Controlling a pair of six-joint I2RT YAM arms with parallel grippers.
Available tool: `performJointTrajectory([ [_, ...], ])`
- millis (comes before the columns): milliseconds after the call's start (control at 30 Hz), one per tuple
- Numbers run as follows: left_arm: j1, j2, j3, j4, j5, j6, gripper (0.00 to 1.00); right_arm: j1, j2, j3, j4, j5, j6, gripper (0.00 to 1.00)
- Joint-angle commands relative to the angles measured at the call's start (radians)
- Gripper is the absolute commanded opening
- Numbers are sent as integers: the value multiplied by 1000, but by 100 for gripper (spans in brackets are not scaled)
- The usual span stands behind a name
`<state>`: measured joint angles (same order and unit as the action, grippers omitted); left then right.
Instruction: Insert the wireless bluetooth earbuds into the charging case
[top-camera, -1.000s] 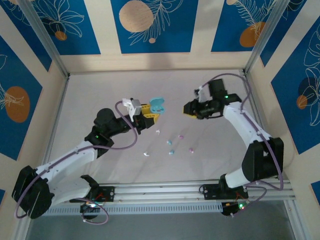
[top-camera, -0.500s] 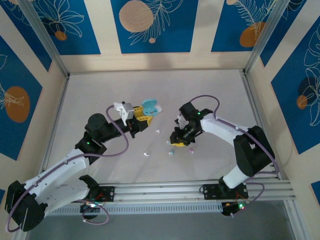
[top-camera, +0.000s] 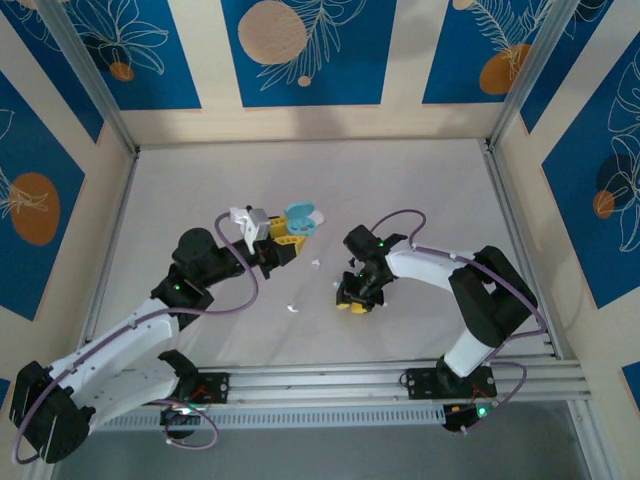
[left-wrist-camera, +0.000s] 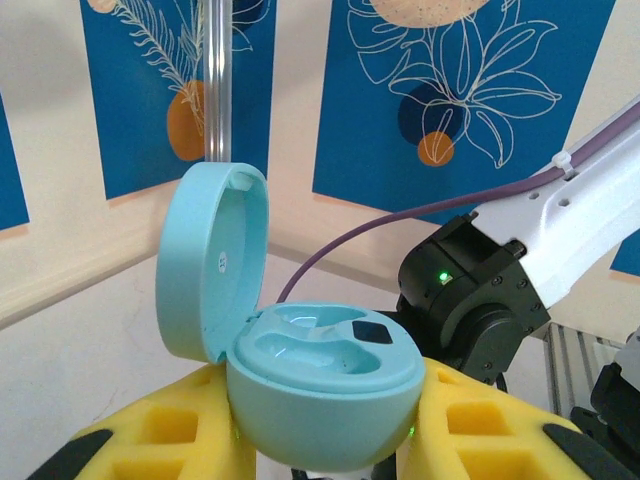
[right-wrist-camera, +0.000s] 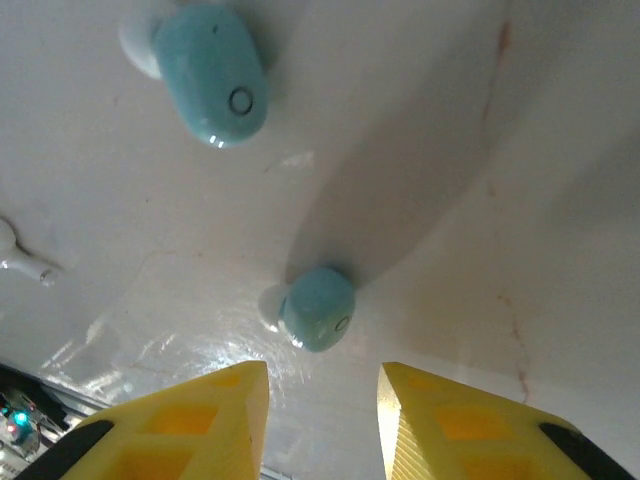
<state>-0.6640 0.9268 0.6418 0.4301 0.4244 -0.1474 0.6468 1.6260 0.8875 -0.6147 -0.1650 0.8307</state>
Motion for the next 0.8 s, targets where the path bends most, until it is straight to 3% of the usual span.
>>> performJointTrajectory([
  [0,-2,-18,-7,12,-1,18,28,-20,-12,-23,41,-9,49,35],
  [767,-2,14,5,33,7,11,28,-21,50,-19,79,-47,32,33],
])
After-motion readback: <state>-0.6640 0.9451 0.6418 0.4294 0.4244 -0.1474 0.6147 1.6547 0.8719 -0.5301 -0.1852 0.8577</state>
